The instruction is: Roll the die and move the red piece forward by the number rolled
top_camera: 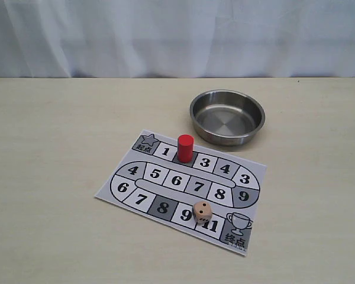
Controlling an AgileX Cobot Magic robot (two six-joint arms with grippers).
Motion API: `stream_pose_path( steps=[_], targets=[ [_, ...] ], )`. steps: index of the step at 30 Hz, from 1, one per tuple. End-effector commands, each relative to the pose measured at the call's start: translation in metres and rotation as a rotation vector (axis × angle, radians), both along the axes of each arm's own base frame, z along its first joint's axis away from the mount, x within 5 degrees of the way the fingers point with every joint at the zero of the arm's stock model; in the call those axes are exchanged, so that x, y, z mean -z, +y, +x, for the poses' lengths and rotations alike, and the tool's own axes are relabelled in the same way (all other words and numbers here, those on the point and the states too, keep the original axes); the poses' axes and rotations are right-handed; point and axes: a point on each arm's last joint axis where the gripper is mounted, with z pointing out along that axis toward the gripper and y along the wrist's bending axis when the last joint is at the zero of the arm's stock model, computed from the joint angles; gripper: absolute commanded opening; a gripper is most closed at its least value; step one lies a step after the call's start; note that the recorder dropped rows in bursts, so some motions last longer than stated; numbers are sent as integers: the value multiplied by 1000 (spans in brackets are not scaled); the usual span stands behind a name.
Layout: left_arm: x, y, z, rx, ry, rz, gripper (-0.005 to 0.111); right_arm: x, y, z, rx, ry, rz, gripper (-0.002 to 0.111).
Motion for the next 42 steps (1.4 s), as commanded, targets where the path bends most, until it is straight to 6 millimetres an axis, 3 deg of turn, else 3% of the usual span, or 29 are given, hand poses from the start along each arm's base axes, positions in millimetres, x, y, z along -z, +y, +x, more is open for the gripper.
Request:
stream_pose_path(
  steps=[1,13,42],
  targets=[
    [0,0,0,1,-10,-6,0,13,0,2,0,24,-11,4],
    [0,0,0,1,-10,-6,0,25,0,1,4,160,3,4],
    [0,0,0,1,-10,-6,0,25,0,1,3,158,7,4]
  ],
)
